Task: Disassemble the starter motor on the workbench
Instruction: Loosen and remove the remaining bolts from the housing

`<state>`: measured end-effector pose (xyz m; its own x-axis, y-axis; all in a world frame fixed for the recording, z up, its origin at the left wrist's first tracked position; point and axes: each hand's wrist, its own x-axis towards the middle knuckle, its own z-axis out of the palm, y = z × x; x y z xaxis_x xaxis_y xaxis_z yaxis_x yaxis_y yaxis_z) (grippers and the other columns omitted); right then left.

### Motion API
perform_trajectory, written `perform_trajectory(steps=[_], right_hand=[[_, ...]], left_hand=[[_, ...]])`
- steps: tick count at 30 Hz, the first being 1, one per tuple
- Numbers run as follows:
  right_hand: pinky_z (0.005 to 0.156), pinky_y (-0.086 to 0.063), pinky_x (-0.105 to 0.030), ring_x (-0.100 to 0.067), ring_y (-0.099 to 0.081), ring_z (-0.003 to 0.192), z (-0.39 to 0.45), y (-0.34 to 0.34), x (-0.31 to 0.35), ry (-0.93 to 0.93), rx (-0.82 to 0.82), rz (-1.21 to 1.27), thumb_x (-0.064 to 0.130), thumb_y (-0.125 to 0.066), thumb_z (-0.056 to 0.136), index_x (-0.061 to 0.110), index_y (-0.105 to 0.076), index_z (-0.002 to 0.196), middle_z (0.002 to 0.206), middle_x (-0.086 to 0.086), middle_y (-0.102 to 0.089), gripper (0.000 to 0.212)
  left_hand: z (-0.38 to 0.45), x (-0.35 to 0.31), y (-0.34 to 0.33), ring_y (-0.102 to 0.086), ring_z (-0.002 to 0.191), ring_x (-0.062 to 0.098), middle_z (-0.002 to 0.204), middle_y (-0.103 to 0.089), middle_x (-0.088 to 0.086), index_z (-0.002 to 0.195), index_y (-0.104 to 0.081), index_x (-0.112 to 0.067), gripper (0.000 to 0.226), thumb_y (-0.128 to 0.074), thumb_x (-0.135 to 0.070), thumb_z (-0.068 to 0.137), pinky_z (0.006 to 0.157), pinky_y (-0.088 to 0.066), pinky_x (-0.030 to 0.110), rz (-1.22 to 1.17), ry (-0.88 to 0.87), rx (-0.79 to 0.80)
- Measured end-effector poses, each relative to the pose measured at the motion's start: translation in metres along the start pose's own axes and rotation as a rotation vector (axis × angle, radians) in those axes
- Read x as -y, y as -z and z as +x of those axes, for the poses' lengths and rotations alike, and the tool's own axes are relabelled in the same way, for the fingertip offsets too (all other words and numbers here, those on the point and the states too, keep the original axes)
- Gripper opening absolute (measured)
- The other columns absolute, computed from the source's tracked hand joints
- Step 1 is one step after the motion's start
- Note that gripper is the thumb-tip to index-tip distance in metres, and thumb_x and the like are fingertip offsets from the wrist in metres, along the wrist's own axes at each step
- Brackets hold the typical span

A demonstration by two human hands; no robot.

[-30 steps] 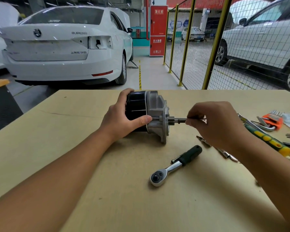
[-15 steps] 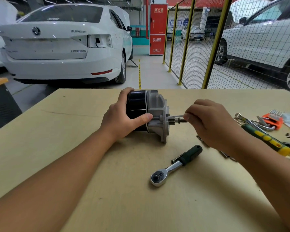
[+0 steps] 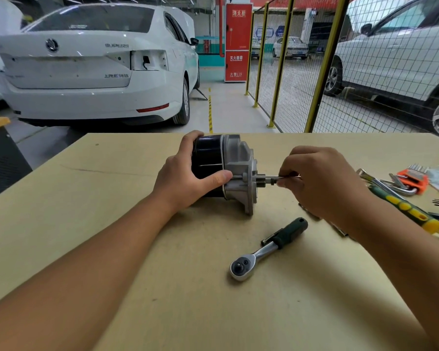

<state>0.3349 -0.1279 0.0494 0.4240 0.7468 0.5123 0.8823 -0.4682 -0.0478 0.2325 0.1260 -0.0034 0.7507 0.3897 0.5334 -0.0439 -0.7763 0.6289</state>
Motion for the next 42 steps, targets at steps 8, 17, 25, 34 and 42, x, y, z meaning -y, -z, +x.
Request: perform_trajectory(steps=[8,17,25,34,42], right_hand=[[0.069,-0.047,-0.036,-0.021,-0.056,0.078,0.001,0.003,0.0,0.021,0.103,-0.027,0.029,-0.047,0.101,0.013,-0.073,0.107,0.094,0.0,-0.059,0.031],[0.06,-0.034,-0.027,-0.015,-0.055,0.072,0.01,0.003,0.008,0.031,0.107,-0.245,0.045,-0.068,0.091,0.03,-0.073,0.09,0.084,0.013,-0.064,0.016],[0.062,-0.044,-0.029,-0.016,-0.052,0.076,0.015,-0.005,0.01,0.028,0.234,0.003,0.028,-0.077,0.087,0.024,-0.062,0.094,0.085,0.009,-0.054,0.017],[0.086,-0.046,-0.04,-0.019,-0.063,0.08,0.009,0.002,0.013,0.074,0.16,-0.235,0.047,-0.038,0.1,0.03,-0.068,0.103,0.094,0.012,-0.067,0.035],[0.086,-0.04,-0.04,-0.017,-0.058,0.093,0.006,0.004,0.019,0.012,0.129,-0.246,0.027,-0.05,0.104,0.03,-0.067,0.112,0.102,0.011,-0.064,0.019]], left_hand=[[0.001,-0.002,0.001,-0.068,0.103,0.02,0.114,-0.068,-0.012,0.141,-0.034,-0.045,0.095,-0.071,-0.083,0.063,0.09,-0.057,0.047,-0.005,0.02,0.014],[0.001,-0.005,0.003,-0.067,0.106,0.023,0.115,-0.068,-0.009,0.142,-0.033,-0.043,0.097,-0.07,-0.083,0.062,0.091,-0.057,0.047,-0.009,0.022,0.037],[0.001,-0.003,0.002,-0.068,0.105,0.02,0.115,-0.067,-0.012,0.143,-0.033,-0.044,0.097,-0.071,-0.083,0.063,0.091,-0.057,0.047,-0.013,0.018,0.034],[0.002,-0.002,0.001,-0.068,0.104,0.021,0.113,-0.069,-0.01,0.142,-0.035,-0.044,0.096,-0.071,-0.083,0.062,0.091,-0.057,0.047,-0.009,0.019,0.019],[0.001,-0.004,-0.001,-0.068,0.104,0.019,0.114,-0.068,-0.011,0.143,-0.035,-0.041,0.098,-0.071,-0.083,0.063,0.091,-0.057,0.045,-0.015,-0.011,0.015]])
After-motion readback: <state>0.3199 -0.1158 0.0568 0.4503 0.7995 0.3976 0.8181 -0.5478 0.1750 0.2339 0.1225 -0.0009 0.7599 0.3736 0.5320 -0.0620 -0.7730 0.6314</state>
